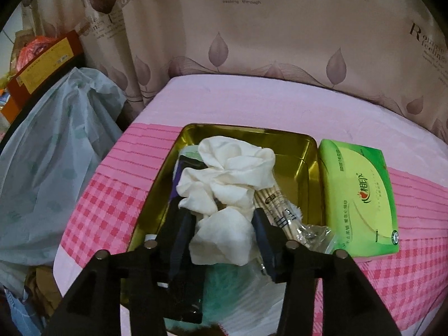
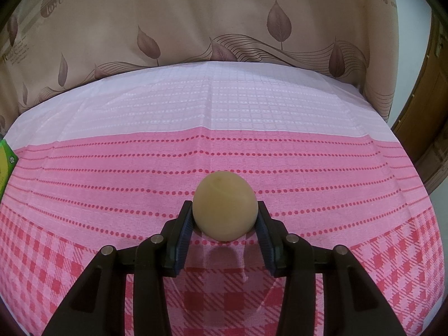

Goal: Organize soft objects
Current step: 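Withdraw the left gripper from the tin while the right gripper holds the sponge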

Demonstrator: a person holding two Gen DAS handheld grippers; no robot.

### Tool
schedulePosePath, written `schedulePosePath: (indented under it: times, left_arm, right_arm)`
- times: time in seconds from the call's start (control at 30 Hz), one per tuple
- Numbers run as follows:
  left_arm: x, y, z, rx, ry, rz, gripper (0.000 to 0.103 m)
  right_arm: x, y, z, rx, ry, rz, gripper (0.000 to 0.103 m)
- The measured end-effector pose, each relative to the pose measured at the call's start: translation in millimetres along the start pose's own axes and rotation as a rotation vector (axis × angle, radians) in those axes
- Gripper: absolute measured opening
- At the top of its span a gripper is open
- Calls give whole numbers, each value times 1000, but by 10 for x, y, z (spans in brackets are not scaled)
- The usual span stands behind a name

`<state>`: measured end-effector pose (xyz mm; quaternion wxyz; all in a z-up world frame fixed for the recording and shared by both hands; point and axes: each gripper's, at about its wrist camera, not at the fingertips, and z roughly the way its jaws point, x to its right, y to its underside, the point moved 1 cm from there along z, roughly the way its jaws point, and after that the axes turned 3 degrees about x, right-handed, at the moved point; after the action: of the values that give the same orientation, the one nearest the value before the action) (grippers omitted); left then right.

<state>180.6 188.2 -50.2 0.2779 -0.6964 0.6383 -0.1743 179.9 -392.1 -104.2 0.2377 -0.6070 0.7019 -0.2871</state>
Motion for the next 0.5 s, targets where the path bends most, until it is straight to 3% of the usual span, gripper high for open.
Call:
schedulePosePath:
  times: [0.13,0.33,0.5]
  left_arm:
    - [-31,34,-87,18,-20,-7,49]
    - [3,141,-401,121,-81,46,49]
    - [44,246,-657,182,-62,70,49]
  right_arm:
    - [0,-3,0,-1,5,-5,41]
    - [-2,-11,8,-1,12,-12,41]
    - [-5,-5,-1,-1,17,-17,41]
